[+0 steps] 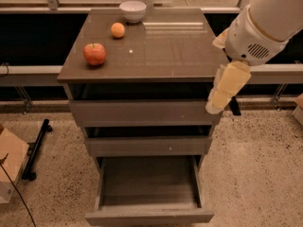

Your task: Place apple into bottom drawer

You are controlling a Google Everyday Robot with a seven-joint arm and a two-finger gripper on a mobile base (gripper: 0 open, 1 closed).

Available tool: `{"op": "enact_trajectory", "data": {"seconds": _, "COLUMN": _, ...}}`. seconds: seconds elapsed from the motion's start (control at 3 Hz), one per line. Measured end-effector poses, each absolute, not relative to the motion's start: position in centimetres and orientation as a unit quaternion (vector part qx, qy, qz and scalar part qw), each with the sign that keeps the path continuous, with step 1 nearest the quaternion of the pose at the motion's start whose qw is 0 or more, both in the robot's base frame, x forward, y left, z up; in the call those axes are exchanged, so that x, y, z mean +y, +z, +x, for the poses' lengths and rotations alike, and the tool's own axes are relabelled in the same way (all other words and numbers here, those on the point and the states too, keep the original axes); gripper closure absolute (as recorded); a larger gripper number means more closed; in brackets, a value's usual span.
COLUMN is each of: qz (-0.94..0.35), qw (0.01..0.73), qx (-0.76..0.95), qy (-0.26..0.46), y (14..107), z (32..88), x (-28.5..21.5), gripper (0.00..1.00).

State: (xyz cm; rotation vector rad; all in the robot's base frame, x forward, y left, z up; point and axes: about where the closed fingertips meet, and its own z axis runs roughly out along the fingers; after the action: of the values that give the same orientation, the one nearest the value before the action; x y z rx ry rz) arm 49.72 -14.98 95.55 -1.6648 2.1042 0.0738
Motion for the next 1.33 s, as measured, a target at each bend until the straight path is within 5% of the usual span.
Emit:
{"op": "enact_trajectory", "data": {"seconds": 0.67, "qz": -0.583, "qw": 0.263, "qx": 0.767, "qy": 0.044, "y": 95.2, "z": 51.1, "x": -13.3, "gripper": 0.00}}
{"op": "enact_trajectory", "data": {"seconds": 1.33, "qz": -0.563, "qw": 0.364, "qx": 0.736, "qy": 0.089, "y": 96.2, "z": 58.7, "x": -5.2, "gripper": 0.00}}
